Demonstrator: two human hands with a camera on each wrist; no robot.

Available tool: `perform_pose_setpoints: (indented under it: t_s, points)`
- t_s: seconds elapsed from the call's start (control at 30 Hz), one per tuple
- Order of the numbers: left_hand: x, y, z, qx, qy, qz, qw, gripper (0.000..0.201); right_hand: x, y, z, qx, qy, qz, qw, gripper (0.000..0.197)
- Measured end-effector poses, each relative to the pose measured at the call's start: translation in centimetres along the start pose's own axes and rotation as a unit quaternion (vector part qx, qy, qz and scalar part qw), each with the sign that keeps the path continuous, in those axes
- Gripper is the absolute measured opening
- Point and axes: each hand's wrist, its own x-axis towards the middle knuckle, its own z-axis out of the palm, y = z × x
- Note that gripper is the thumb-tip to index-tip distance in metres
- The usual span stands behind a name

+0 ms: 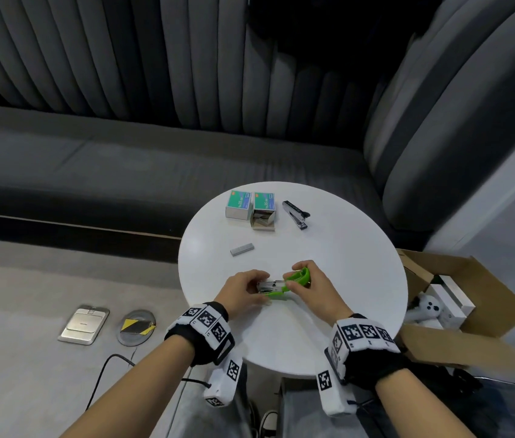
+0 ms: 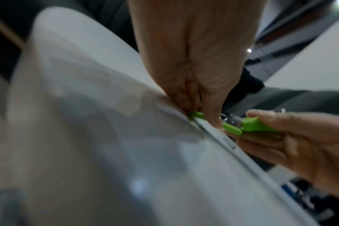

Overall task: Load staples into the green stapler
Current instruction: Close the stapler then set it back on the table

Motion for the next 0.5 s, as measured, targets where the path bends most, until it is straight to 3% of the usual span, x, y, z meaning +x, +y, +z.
perform_pose_setpoints:
  t_s: [0.23, 0.37, 0.5]
  points:
    - [-0.2, -0.4, -0.1, 0.136, 0.026, 0.036, 0.990, 0.044, -0.6, 1.3, -1.1, -0.117, 0.006, 0.026, 0.993, 0.024]
    - [-0.1, -0.6, 0.2, 0.211, 0.009, 0.042, 0.977, 0.042, -0.6, 1.8, -1.3, -0.295, 0.003, -0.006, 0.955, 0.031]
    - [-0.3, -0.8, 0.5, 0.243, 0.008, 0.049, 0.969, 0.036, -0.7, 1.9, -0.9, -0.361, -0.011, -0.011, 0.933, 0.042]
